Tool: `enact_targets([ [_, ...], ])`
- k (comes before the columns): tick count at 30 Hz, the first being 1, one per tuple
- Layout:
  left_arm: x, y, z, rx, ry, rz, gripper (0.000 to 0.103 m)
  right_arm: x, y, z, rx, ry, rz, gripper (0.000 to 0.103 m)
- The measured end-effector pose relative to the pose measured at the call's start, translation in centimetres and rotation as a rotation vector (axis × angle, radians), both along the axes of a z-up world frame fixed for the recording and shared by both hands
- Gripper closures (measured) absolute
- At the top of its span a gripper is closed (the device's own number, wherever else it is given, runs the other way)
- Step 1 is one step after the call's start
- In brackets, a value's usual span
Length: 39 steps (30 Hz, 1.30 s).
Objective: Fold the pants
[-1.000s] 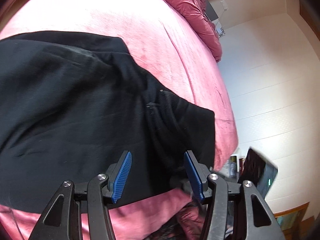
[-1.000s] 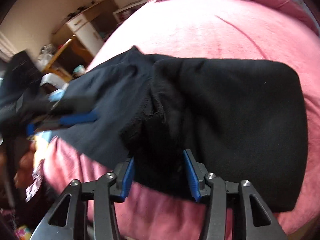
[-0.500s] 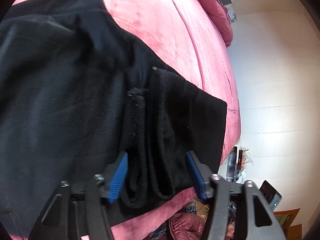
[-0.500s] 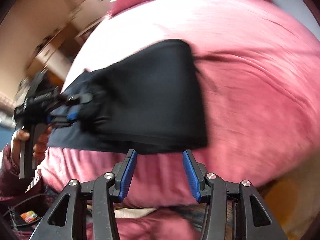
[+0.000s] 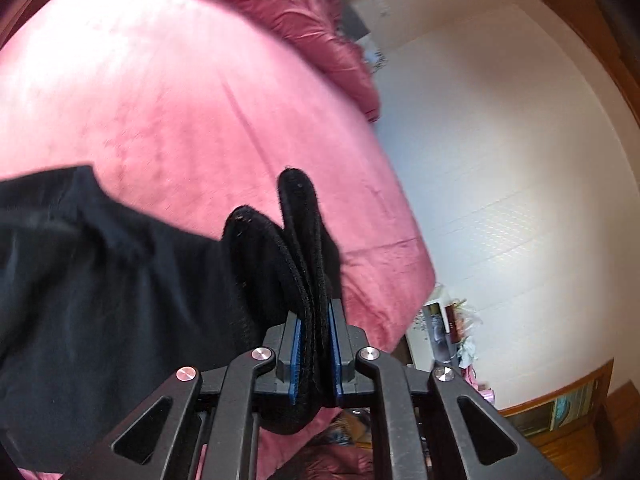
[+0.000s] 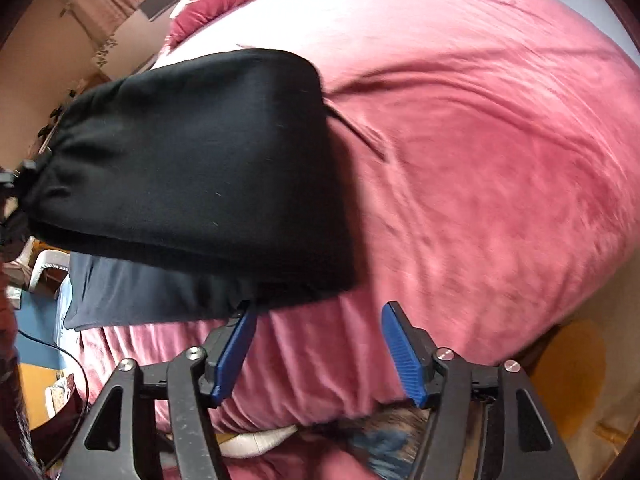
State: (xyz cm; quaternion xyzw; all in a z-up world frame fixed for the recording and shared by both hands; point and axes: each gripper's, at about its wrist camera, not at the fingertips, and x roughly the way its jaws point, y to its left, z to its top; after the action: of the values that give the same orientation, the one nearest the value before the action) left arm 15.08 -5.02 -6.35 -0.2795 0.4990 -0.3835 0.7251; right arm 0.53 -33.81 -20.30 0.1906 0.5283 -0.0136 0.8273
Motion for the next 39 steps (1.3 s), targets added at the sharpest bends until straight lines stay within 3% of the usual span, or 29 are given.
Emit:
enact_targets([
  [4,-0.5,0.5,1.0,0.015,-0.047,0.007,0.092,1.5,1.0,-0.3,-0.130,-0.007,-0.040,0.038],
  [6,-0.9,1.7,-0.2,0.045,-0.038,0.018,0.092,1.8,0.9,-1.0,-0.165,0.012,-0.060,0.038],
  [12,-1.7,3.6,-8.5,0.233,0.115,0.047,0.092,2.1,1.1,-3.1,-0.141,0.073,-0.061,0.035],
  [16,-2.1,4.0,-11.5,0.246,0.153,0.068,0.092,2.4,1.4,-3.2,-0.151,0.078,-0.045,0.033],
  [21,-3.2,2.1,-9.3,0.388,-0.004,0.048,0.092,1.8,1.6,-3.0,-0.140,0.095,-0.029,0.032],
  [28,-5.6,-1.6,-6.4,0.573,-0.233,0.035,0.092,-1.4,1.1,0.2,-0.188,0.115,0.082,0.032],
  [33,-6.5,-2.5,-6.1,0.626,-0.286,0.045,0.092,-2.1,0.3,3.3,-0.206,0.064,0.065,0.032],
  [39,-7.6,-2.8,-5.3,0.663,-0.332,0.064,0.092,1.3,1.4,4.6,-0.184,0.009,0.068,0.032],
])
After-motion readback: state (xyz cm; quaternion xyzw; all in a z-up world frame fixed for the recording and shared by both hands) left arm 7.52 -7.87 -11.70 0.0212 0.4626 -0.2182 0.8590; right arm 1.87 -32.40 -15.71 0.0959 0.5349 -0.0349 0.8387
